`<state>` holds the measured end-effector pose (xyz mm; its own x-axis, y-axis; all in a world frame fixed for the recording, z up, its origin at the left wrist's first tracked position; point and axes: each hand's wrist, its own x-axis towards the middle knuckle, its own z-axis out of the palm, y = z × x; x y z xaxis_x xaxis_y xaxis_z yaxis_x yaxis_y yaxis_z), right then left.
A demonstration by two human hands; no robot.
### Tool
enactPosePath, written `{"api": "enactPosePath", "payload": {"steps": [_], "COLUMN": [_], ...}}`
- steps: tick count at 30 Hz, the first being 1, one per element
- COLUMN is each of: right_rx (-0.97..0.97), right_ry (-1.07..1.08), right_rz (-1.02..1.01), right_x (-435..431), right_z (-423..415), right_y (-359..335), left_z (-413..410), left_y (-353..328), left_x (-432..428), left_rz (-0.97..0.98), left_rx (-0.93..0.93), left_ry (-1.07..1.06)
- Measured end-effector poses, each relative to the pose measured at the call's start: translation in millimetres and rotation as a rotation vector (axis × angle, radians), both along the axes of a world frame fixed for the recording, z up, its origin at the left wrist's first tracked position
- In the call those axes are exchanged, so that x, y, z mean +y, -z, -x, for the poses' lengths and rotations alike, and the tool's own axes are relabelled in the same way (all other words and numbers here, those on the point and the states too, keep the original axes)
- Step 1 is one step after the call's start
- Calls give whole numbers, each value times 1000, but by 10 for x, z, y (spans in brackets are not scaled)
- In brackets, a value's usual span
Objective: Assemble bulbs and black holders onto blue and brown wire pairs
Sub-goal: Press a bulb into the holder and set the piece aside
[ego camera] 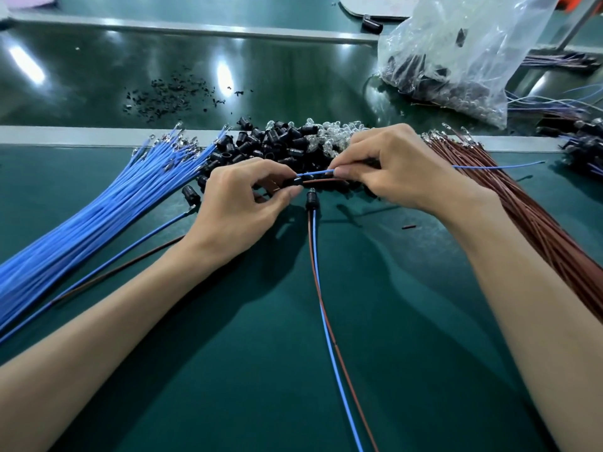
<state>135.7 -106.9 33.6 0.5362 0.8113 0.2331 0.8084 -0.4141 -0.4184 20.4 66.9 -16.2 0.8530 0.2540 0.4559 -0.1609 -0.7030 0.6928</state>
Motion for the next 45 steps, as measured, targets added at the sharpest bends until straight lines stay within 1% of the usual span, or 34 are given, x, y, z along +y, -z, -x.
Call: {"api": "enactPosePath", "payload": {"steps": [4,10,15,21,30,36,40,45], "right_rx": [-21,-30,-38,4,-32,-7,-26,18], "right_ry": [18,38,21,7,-31,10,-5,16], "right_rz": [-29,-10,-21,-47,-63,-33,-2,8], "right_x": [-36,-36,-25,-21,88,58,116,106], "right_z": [-1,13,23,38,111,86,129,114], "right_y": [-35,-13,-16,-19,48,14,55,74], "left_z": [1,3,-1,6,21,11,3,8], "left_y": [-6,-8,-4,-13,-14,-8,1,-3], "left_x": [-5,-8,-7,-14,-4,-11,9,1], "left_rz": [59,115,117,104,102,103,48,44], "left_rx": [0,-5,7,31,32,29,17,3], "left_ry": [-4,1,2,14,21,23,19,28]}}
